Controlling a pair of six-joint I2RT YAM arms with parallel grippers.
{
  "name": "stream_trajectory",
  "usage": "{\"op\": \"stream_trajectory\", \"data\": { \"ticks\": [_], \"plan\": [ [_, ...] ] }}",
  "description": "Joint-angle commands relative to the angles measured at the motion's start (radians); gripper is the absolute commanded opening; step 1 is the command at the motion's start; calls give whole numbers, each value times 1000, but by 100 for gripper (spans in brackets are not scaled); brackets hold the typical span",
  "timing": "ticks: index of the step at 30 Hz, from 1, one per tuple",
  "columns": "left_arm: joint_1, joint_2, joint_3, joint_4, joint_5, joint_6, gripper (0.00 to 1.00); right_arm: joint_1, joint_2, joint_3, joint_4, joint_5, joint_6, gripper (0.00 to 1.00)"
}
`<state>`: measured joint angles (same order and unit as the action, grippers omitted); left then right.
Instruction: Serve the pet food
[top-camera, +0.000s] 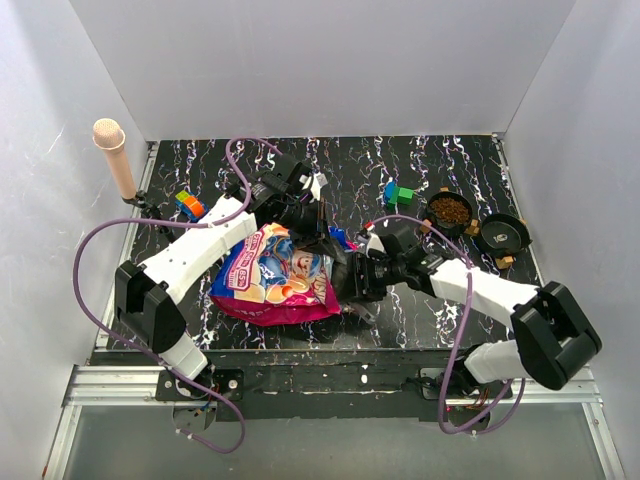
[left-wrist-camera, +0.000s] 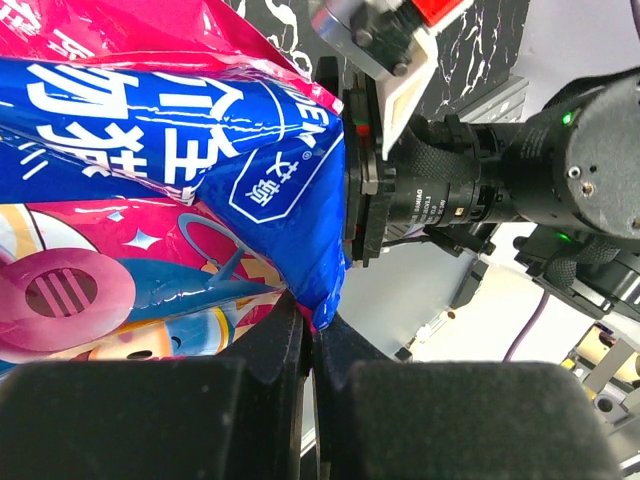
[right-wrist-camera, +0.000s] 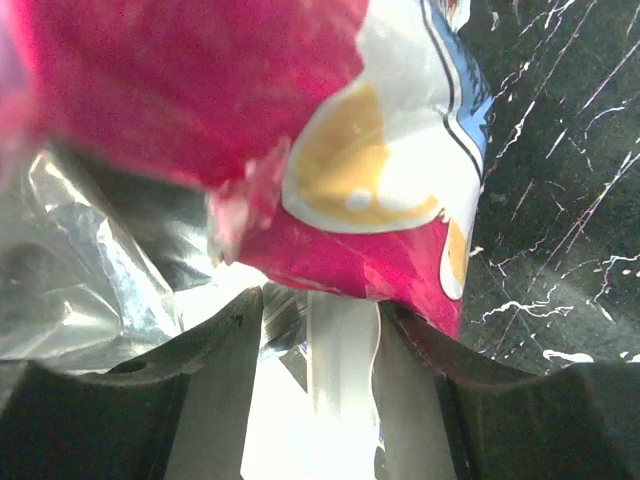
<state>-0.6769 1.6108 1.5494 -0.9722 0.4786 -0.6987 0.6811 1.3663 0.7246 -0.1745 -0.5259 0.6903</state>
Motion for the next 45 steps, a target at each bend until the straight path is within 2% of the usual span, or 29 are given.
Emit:
{"op": "stream_trajectory", "data": {
  "ticks": [1, 6, 17, 20, 21, 22, 24, 28, 31, 37, 41, 43, 45],
  "plan": [
    [-6, -31, 66, 18, 104, -5, 0, 8, -73, -118, 113, 66, -9, 52],
    [-4, -26, 74, 23, 107, -10, 0, 24, -142, -174, 164, 138, -5, 50],
    [-4, -2, 115, -17, 106, 4, 0, 81, -159, -271, 283, 245, 26, 47],
    [-4, 6, 121, -22, 107, 4, 0, 127, -171, -263, 285, 305, 38, 34],
    [-6, 8, 124, -23, 107, 4, 0, 150, -177, -248, 270, 328, 40, 17],
    [-4, 11, 127, -25, 106, 7, 0, 165, -187, -232, 248, 351, 37, 9],
    [-4, 12, 133, -28, 104, 8, 0, 172, -197, -194, 189, 359, 38, 1],
    [-6, 8, 130, -28, 101, 11, 0, 161, -228, -94, -1, 350, 45, 1],
    [-4, -3, 123, -19, 101, 22, 0, 137, -220, 42, -236, 276, 19, 1],
    [-12, -54, 75, 64, 135, 1, 0, 103, -119, 238, -682, 164, -35, 1],
    [-21, -68, 67, 86, 149, 1, 0, 75, -37, 390, -902, 145, -75, 1],
    [-29, -63, 66, 98, 160, -1, 0, 58, 17, 461, -974, 153, -78, 1],
    [-38, -57, 69, 109, 167, -1, 0, 52, 74, 505, -975, 178, -48, 1]
  ]
}}
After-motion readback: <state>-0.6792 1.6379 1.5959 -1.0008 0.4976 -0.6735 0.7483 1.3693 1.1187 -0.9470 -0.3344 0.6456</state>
